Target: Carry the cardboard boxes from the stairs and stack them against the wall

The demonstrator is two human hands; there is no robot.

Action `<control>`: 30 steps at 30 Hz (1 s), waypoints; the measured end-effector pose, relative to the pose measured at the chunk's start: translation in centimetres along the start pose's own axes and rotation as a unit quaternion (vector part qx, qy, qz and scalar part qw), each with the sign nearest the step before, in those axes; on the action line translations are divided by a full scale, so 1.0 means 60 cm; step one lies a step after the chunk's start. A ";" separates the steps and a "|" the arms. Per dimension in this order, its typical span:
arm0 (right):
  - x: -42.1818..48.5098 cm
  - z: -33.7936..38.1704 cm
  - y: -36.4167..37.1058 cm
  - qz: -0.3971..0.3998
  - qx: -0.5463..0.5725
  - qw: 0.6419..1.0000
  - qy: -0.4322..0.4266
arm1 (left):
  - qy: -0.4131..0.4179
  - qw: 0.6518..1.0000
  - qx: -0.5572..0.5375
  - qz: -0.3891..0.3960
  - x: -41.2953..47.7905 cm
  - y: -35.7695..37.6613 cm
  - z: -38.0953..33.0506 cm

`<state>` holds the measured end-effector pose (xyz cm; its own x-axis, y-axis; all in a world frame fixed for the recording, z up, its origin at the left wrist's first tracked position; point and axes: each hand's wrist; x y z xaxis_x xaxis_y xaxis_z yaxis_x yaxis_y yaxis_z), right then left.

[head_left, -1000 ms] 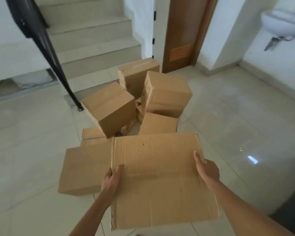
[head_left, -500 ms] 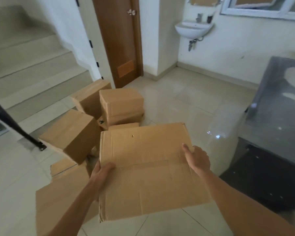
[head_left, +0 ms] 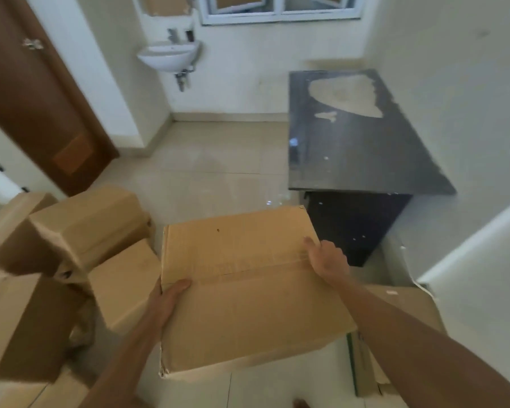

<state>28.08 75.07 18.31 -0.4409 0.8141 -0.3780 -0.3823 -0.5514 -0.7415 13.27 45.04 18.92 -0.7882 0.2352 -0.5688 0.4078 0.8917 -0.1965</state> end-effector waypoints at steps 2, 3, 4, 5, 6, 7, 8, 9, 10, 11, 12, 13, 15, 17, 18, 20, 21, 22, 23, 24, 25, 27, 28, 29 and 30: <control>-0.020 -0.035 -0.012 -0.037 0.018 0.999 0.029 | 0.004 0.999 0.015 0.041 0.008 0.016 -0.005; -0.033 -0.052 -0.018 -0.052 0.026 0.997 0.041 | 0.002 0.998 0.024 0.057 0.010 0.025 -0.006; -0.045 -0.069 -0.023 -0.072 0.036 0.995 0.052 | 0.006 0.997 0.035 0.076 0.011 0.036 -0.007; -0.059 -0.085 -0.030 -0.089 0.044 0.993 0.070 | 0.011 0.995 0.047 0.093 0.009 0.045 -0.007; -0.072 -0.101 -0.034 -0.105 0.049 0.990 0.085 | 0.016 0.992 0.060 0.110 0.007 0.056 -0.007; -0.087 -0.115 -0.039 -0.116 0.053 0.987 0.102 | 0.020 0.989 0.074 0.125 0.006 0.066 -0.006; -0.100 -0.131 -0.043 -0.130 0.057 0.983 0.115 | 0.022 0.986 0.089 0.139 0.003 0.077 -0.004; -0.113 -0.148 -0.048 -0.143 0.066 0.978 0.134 | 0.023 0.983 0.101 0.154 0.001 0.090 -0.002; -0.127 -0.166 -0.053 -0.159 0.077 0.973 0.151 | 0.025 0.979 0.112 0.169 -0.005 0.105 0.000; -0.140 -0.186 -0.059 -0.172 0.086 0.967 0.169 | 0.031 0.975 0.121 0.184 -0.012 0.121 0.002; -0.152 -0.208 -0.064 -0.183 0.086 0.962 0.185 | 0.039 0.970 0.133 0.199 -0.019 0.139 0.002; -0.168 -0.228 -0.071 -0.189 0.085 0.957 0.205 | 0.048 0.964 0.147 0.215 -0.025 0.159 0.003; -0.197 -0.271 -0.085 -0.206 0.097 0.942 0.246 | 0.068 0.950 0.177 0.248 -0.038 0.199 0.005; -0.227 -0.316 -0.097 -0.226 0.134 0.920 0.291 | 0.082 0.934 0.206 0.280 -0.051 0.242 0.010; -0.241 -0.340 -0.102 -0.237 0.149 0.910 0.307 | 0.086 0.926 0.218 0.296 -0.059 0.264 0.014; -0.269 -0.384 -0.111 -0.250 0.172 0.893 0.332 | 0.102 0.909 0.243 0.322 -0.079 0.308 0.025; -0.284 -0.404 -0.116 -0.256 0.181 0.885 0.344 | 0.112 0.901 0.255 0.333 -0.091 0.328 0.031; -0.298 -0.425 -0.121 -0.262 0.186 0.877 0.357 | 0.122 0.892 0.266 0.344 -0.105 0.349 0.038; -0.315 -0.445 -0.127 -0.268 0.192 0.868 0.371 | 0.132 0.883 0.278 0.354 -0.119 0.370 0.045; -0.330 -0.465 -0.131 -0.275 0.197 0.859 0.384 | 0.143 0.873 0.292 0.363 -0.133 0.392 0.051; -0.347 -0.483 -0.136 -0.282 0.204 0.849 0.397 | 0.151 0.864 0.306 0.370 -0.148 0.414 0.057; -0.381 -0.521 -0.143 -0.299 0.222 0.831 0.414 | 0.161 0.846 0.334 0.384 -0.181 0.457 0.068; -0.398 -0.539 -0.146 -0.306 0.231 0.822 0.422 | 0.161 0.838 0.345 0.392 -0.198 0.477 0.075; -0.415 -0.558 -0.149 -0.314 0.238 0.812 0.431 | 0.161 0.830 0.353 0.401 -0.216 0.497 0.081; -0.432 -0.577 -0.151 -0.321 0.242 0.802 0.441 | 0.160 0.821 0.362 0.412 -0.234 0.515 0.089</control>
<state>71.10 65.30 15.61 0.6383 0.6532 -0.4072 -0.6647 0.2010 -0.7195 39.39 67.25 16.58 -0.1417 0.8361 -0.5300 0.9385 -0.0567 -0.3405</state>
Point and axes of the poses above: each hand's wrist, its own x-axis towards the middle knuckle, its own y-axis out of the palm, z = x × y
